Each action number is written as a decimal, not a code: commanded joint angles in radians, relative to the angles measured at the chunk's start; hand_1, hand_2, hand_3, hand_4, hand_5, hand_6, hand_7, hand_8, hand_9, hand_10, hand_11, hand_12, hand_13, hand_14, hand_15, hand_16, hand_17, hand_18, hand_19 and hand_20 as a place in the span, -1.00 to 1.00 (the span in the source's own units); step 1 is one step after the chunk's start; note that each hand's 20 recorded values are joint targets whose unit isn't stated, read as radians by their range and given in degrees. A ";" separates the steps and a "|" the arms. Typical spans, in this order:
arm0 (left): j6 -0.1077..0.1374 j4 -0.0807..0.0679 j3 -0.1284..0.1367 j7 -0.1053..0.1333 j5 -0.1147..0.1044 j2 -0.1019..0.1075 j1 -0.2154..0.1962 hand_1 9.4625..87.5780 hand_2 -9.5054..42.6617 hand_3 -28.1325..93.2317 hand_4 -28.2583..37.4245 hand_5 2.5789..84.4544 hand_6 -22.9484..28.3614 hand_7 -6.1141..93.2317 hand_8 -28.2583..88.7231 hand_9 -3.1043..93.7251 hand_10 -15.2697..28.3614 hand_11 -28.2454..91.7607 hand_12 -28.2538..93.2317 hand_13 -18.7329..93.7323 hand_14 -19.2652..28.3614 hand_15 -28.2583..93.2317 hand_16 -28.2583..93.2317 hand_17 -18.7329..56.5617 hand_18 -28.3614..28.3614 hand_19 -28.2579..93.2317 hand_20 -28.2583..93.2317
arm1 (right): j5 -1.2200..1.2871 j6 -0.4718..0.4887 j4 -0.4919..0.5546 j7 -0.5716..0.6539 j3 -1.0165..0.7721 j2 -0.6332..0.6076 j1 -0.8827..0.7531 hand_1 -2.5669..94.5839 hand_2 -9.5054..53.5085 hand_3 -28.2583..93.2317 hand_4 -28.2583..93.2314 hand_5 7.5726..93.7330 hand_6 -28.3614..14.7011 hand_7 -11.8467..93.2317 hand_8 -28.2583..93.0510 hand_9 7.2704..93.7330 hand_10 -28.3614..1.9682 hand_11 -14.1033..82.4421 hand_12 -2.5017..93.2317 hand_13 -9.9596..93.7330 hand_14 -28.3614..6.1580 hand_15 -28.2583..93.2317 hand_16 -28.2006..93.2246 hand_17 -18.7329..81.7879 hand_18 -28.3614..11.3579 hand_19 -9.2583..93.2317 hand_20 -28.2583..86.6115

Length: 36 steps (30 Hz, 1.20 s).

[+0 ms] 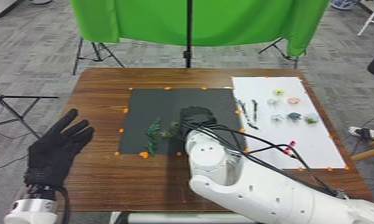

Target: Arrange flowers

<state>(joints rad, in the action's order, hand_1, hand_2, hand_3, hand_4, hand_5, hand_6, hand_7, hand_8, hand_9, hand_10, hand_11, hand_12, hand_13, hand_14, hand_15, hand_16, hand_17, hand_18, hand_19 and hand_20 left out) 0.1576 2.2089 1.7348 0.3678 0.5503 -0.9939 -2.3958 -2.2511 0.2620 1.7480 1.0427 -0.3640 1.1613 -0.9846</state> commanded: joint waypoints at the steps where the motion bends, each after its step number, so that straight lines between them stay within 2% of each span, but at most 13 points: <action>1: -0.010 -0.012 -0.018 -0.011 -0.001 0.001 0.010 -0.64 -0.51 0.82 -0.91 -0.14 0.19 -0.65 -0.68 -0.21 0.62 -0.15 -0.34 -0.28 0.96 0.28 -0.65 -0.80 0.96 0.31 -0.26 | -0.012 -0.028 -0.017 0.008 0.013 0.026 0.015 -0.08 -0.73 0.65 -0.97 1.00 0.34 -0.25 -0.77 1.00 0.11 0.34 -0.62 0.89 0.10 0.65 -0.18 0.36 -0.88 1.00 0.25; 5: -0.015 -0.018 -0.026 -0.017 0.003 0.001 0.025 -0.64 -0.51 0.82 -0.91 -0.14 0.19 -0.65 -0.68 -0.21 0.62 -0.15 -0.34 -0.28 0.96 0.28 -0.65 -0.80 0.96 0.30 -0.26 | -0.011 -0.041 -0.015 0.008 0.014 0.032 0.010 -0.10 -0.67 0.62 -0.97 1.00 0.35 -0.25 -0.78 1.00 0.10 0.34 -0.62 0.90 0.10 0.65 -0.18 0.36 -0.90 1.00 0.26; 9: -0.028 -0.021 -0.026 -0.037 0.016 -0.013 0.035 -0.64 -0.51 0.82 -0.91 -0.14 0.19 -0.64 -0.68 -0.21 0.62 -0.15 -0.34 -0.28 0.96 0.29 -0.65 -0.80 0.96 0.31 -0.26 | -0.005 -0.038 -0.017 0.017 0.013 0.038 0.009 -0.13 -0.61 0.61 -0.97 1.00 0.38 -0.24 -0.79 1.00 0.11 0.36 -0.64 0.91 0.10 0.64 -0.18 0.37 -0.90 1.00 0.27; 14: -0.022 -0.020 -0.025 -0.032 0.010 -0.006 0.029 -0.64 -0.51 0.82 -0.91 -0.14 0.19 -0.64 -0.68 -0.21 0.62 -0.15 -0.34 -0.28 0.96 0.29 -0.65 -0.80 0.95 0.30 -0.26 | -0.009 -0.013 -0.011 0.011 0.012 0.044 0.004 -0.17 -0.53 0.62 -0.98 1.00 0.38 -0.19 -0.80 1.00 0.13 0.38 -0.66 0.92 0.09 0.63 -0.18 0.38 -0.91 1.00 0.27; 16: -0.027 -0.021 -0.020 -0.044 0.017 -0.014 0.032 -0.64 -0.51 0.82 -0.91 -0.14 0.19 -0.64 -0.68 -0.21 0.62 -0.15 -0.34 -0.28 0.96 0.29 -0.65 -0.80 0.95 0.30 -0.26 | 0.001 0.000 -0.010 0.016 0.007 0.045 -0.001 -0.15 -0.60 0.64 -0.97 1.00 0.37 -0.19 -0.81 1.00 0.12 0.38 -0.66 0.92 0.08 0.63 -0.17 0.38 -0.91 1.00 0.27; 17: -0.025 -0.020 -0.020 -0.038 0.016 -0.015 0.030 -0.64 -0.51 0.82 -0.90 -0.14 0.20 -0.64 -0.68 -0.21 0.62 -0.15 -0.34 -0.28 0.96 0.29 -0.65 -0.80 0.95 0.30 -0.26 | 0.008 -0.003 -0.009 0.016 0.006 0.047 -0.001 -0.15 -0.62 0.64 -0.97 1.00 0.37 -0.19 -0.81 1.00 0.12 0.38 -0.66 0.92 0.08 0.63 -0.17 0.37 -0.91 1.00 0.27; 19: -0.018 -0.019 -0.022 -0.031 0.007 -0.002 0.029 -0.64 -0.51 0.82 -0.90 -0.14 0.20 -0.64 -0.68 -0.21 0.62 -0.15 -0.34 -0.28 0.96 0.29 -0.65 -0.80 0.95 0.30 -0.26 | 0.002 -0.008 -0.005 0.013 0.004 0.045 -0.006 -0.16 -0.64 0.64 -0.97 1.00 0.37 -0.20 -0.81 1.00 0.12 0.37 -0.66 0.92 0.08 0.63 -0.17 0.37 -0.91 1.00 0.27; 21: -0.022 -0.020 -0.020 -0.039 0.014 -0.012 0.031 -0.64 -0.51 0.82 -0.90 -0.14 0.20 -0.64 -0.68 -0.21 0.62 -0.15 -0.34 -0.28 0.96 0.29 -0.65 -0.80 0.95 0.30 -0.26 | -0.002 -0.014 -0.002 0.007 0.002 0.043 -0.010 -0.20 -0.65 0.64 -0.97 1.00 0.37 -0.20 -0.81 1.00 0.12 0.36 -0.66 0.92 0.08 0.62 -0.17 0.37 -0.92 1.00 0.27; 26: -0.023 -0.019 -0.018 -0.048 0.016 -0.015 0.033 -0.64 -0.50 0.82 -0.90 -0.13 0.21 -0.65 -0.68 -0.21 0.63 -0.15 -0.34 -0.28 0.97 0.29 -0.65 -0.80 0.95 0.30 -0.26 | -0.001 -0.028 -0.002 0.013 0.001 0.045 -0.008 -0.26 -0.70 0.62 -0.96 1.00 0.36 -0.19 -0.81 1.00 0.12 0.36 -0.67 0.92 0.08 0.62 -0.17 0.37 -0.92 1.00 0.27; 31: -0.013 -0.012 -0.016 -0.029 0.007 -0.013 0.011 -0.63 -0.50 0.82 -0.89 -0.13 0.21 -0.65 -0.68 -0.21 0.62 -0.15 -0.34 -0.28 0.96 0.29 -0.65 -0.80 0.95 0.30 -0.26 | -0.018 -0.022 0.017 0.009 -0.015 0.030 -0.017 -0.28 -0.73 0.62 -0.95 1.00 0.36 -0.19 -0.82 1.00 0.13 0.36 -0.67 0.92 0.08 0.62 -0.17 0.37 -0.93 1.00 0.27; 33: -0.001 -0.009 -0.017 -0.010 -0.005 -0.002 -0.005 -0.63 -0.50 0.82 -0.89 -0.13 0.21 -0.65 -0.68 -0.21 0.62 -0.15 -0.34 -0.28 0.97 0.29 -0.66 -0.80 0.95 0.30 -0.26 | -0.038 -0.042 0.050 0.005 -0.043 0.010 -0.032 -0.29 -0.74 0.61 -0.95 1.00 0.35 -0.20 -0.82 1.00 0.14 0.35 -0.67 0.92 0.08 0.62 -0.17 0.37 -0.93 1.00 0.27; 35: 0.004 -0.002 -0.011 0.001 -0.009 -0.003 -0.026 -0.63 -0.50 0.82 -0.89 -0.13 0.21 -0.65 -0.68 -0.21 0.62 -0.15 -0.34 -0.28 0.97 0.29 -0.66 -0.80 0.95 0.30 -0.26 | -0.062 -0.057 0.089 -0.021 -0.090 -0.015 -0.052 -0.30 -0.74 0.61 -0.95 1.00 0.34 -0.19 -0.81 1.00 0.14 0.36 -0.67 0.93 0.08 0.62 -0.17 0.37 -0.94 1.00 0.27; 36: 0.005 -0.005 -0.016 0.011 -0.015 0.003 -0.025 -0.63 -0.50 0.82 -0.89 -0.13 0.21 -0.65 -0.68 -0.21 0.62 -0.15 -0.34 -0.28 0.96 0.29 -0.66 -0.80 0.95 0.30 -0.26 | -0.067 -0.086 0.109 -0.016 -0.100 -0.038 -0.049 -0.31 -0.74 0.61 -0.95 1.00 0.34 -0.19 -0.81 1.00 0.15 0.36 -0.67 0.93 0.09 0.62 -0.17 0.38 -0.94 1.00 0.27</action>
<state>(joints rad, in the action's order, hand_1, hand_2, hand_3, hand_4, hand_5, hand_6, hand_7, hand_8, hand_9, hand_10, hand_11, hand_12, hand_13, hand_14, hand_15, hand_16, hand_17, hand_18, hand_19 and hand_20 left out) 0.1454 2.1964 1.7149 0.3423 0.5561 -0.9969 -2.3636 -2.2518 0.2427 1.7546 1.0512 -0.3741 1.1949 -1.0033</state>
